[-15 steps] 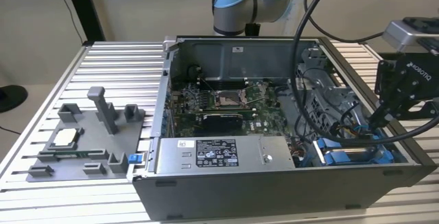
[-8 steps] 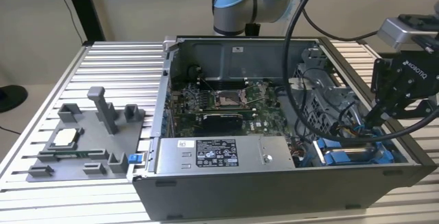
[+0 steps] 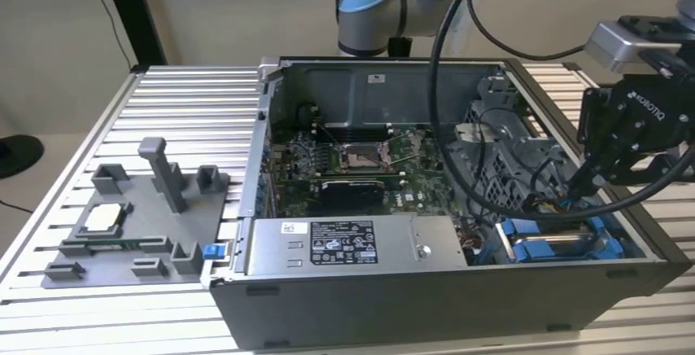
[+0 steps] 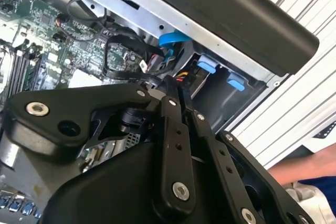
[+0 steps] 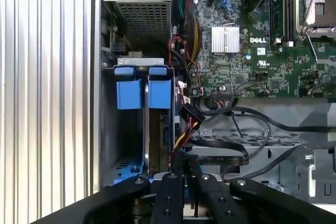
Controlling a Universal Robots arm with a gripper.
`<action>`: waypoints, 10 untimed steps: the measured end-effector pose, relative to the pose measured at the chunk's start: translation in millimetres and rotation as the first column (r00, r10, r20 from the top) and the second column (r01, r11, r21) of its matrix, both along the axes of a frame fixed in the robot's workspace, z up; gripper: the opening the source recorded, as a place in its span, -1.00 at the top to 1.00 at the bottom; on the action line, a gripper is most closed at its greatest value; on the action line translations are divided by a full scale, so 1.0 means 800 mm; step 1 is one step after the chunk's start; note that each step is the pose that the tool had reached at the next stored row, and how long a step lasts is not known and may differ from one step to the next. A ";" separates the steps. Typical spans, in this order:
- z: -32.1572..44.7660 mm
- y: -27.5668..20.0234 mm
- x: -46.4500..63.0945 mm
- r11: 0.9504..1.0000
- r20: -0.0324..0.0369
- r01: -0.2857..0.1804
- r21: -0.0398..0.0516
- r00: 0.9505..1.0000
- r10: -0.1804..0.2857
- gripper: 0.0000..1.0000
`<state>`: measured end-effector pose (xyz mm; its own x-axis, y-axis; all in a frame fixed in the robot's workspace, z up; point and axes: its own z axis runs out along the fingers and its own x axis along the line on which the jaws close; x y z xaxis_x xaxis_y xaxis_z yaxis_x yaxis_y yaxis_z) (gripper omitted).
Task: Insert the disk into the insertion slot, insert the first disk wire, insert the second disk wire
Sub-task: 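Insert the second disk wire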
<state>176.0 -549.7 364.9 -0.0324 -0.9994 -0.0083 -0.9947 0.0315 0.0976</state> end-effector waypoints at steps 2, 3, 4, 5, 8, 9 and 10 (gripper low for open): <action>0.0017 -0.0002 -0.004 1.000 0.000 0.000 0.010 1.000 0.000 1.00; 0.0024 -0.0003 -0.005 1.000 0.001 0.000 0.018 1.000 0.000 1.00; 0.0028 -0.0003 -0.006 1.000 0.003 0.000 0.030 1.000 0.000 1.00; 0.0029 -0.0003 -0.007 0.999 0.006 0.000 0.044 1.000 0.000 1.00; 0.0028 -0.0013 -0.008 0.997 0.011 0.000 0.083 1.000 0.000 1.00; 0.0028 -0.0036 -0.008 0.996 0.011 -0.001 0.087 1.000 0.000 1.00; 0.0029 -0.0076 -0.009 0.996 0.012 -0.001 0.088 1.000 0.000 1.00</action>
